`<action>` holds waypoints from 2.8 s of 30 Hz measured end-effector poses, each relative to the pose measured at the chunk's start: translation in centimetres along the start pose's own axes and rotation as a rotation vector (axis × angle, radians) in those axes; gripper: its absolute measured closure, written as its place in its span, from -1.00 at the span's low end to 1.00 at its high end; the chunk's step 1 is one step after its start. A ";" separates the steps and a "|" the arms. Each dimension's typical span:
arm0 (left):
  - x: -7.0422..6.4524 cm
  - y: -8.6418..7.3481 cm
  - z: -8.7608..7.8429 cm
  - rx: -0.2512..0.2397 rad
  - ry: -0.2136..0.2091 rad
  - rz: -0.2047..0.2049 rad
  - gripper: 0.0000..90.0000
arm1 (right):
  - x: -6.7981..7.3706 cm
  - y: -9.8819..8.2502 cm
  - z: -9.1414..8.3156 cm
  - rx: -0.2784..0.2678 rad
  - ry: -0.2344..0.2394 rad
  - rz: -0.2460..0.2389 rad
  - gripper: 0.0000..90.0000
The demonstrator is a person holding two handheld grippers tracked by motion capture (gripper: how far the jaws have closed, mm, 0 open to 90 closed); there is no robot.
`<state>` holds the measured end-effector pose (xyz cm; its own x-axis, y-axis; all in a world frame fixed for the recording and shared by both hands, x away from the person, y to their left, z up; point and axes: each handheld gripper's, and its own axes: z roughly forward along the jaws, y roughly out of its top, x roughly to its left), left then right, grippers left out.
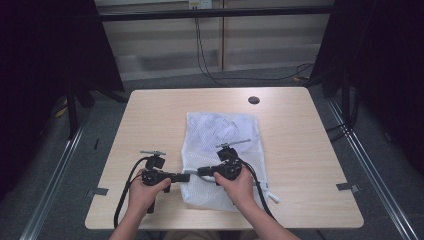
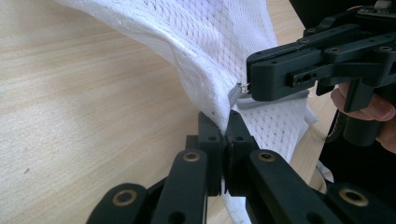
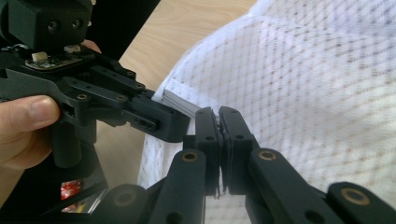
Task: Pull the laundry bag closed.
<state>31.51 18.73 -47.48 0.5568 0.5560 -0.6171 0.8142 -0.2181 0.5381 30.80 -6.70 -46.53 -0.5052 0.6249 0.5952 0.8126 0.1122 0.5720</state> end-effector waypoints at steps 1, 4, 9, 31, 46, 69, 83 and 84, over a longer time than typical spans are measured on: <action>0.0 0.0 0.0 -0.001 -0.003 -0.003 0.96 | 0.0 0.0 -0.1 0.000 -0.002 -0.002 0.93; -0.1 0.0 0.0 -0.004 -0.005 -0.004 0.96 | -0.1 0.0 -0.3 -0.002 0.001 0.002 0.93; -0.1 0.0 0.1 -0.001 -0.005 -0.004 0.96 | -0.2 -0.2 -0.4 -0.002 0.003 -0.004 0.93; 0.2 -0.1 -0.2 0.004 0.002 -0.016 0.96 | -1.0 -0.4 -0.9 0.009 -0.007 0.004 0.93; 0.2 -0.1 -0.1 0.013 0.009 -0.016 0.96 | -1.1 -0.4 -1.0 0.019 -0.002 0.009 0.93; 0.3 -0.1 -0.2 0.009 0.011 -0.013 0.96 | -1.6 -0.5 -1.3 0.021 -0.015 0.013 0.93; 0.4 -0.1 -0.3 0.014 0.008 -0.027 0.96 | -1.9 -0.7 -1.7 0.024 -0.015 0.007 0.93; 0.4 -0.1 -0.4 0.011 0.007 -0.034 0.96 | -1.9 -0.7 -1.7 0.025 -0.014 0.004 0.93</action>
<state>31.57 19.28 -47.60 0.5273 0.5692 -0.6308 0.8346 -0.2077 0.5103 30.68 -9.30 -47.15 -0.4979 0.6360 0.5895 0.8217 0.1287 0.5552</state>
